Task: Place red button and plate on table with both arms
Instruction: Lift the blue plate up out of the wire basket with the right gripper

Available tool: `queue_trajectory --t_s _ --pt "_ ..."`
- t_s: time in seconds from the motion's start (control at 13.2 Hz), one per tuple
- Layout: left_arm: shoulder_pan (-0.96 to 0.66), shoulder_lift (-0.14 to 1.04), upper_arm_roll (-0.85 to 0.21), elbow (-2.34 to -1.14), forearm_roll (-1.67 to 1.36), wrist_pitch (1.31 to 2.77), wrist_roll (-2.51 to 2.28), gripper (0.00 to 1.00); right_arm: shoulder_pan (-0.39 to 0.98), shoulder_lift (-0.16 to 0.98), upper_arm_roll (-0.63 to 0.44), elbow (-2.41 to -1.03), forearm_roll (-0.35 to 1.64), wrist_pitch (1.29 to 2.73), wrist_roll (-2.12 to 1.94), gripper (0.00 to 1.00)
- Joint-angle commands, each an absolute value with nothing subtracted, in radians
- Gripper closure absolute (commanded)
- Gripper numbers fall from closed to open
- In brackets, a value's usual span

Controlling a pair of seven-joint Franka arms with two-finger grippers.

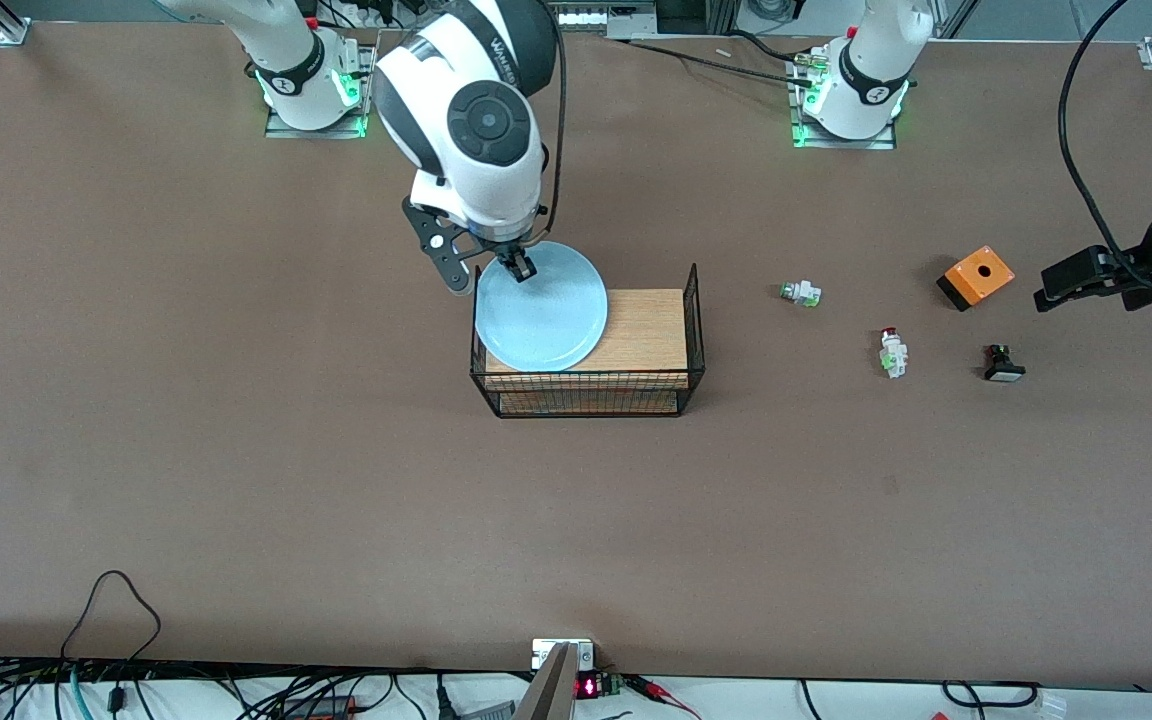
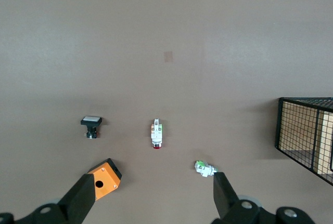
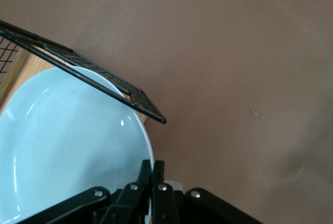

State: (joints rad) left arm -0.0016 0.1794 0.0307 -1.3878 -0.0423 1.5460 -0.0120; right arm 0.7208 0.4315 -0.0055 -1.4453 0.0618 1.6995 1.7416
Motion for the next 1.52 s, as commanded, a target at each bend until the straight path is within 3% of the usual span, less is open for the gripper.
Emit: queue_trajectory --t_s 0.0,0.53,1.06,1.44 --pt "-0.009 0.160 0.037 -1.405 -0.044 1.584 0.002 0.00 0.674 0.400 -0.009 -1.451 0.121 1.666 1.755 1.00" --pt "-0.005 0.062 0.038 -1.551 -0.041 1.637 -0.014 0.00 0.617 0.411 -0.005 -1.348 0.212 1.695 1.943 1.00" --pt "-0.005 0.058 0.038 -1.552 -0.041 1.621 -0.003 0.00 0.512 0.403 -0.006 -1.324 0.426 1.701 1.987 1.00" --pt "-0.003 0.061 0.048 -1.552 -0.041 1.620 -0.003 0.00 0.546 0.408 0.002 -1.325 0.423 1.724 2.005 1.00"
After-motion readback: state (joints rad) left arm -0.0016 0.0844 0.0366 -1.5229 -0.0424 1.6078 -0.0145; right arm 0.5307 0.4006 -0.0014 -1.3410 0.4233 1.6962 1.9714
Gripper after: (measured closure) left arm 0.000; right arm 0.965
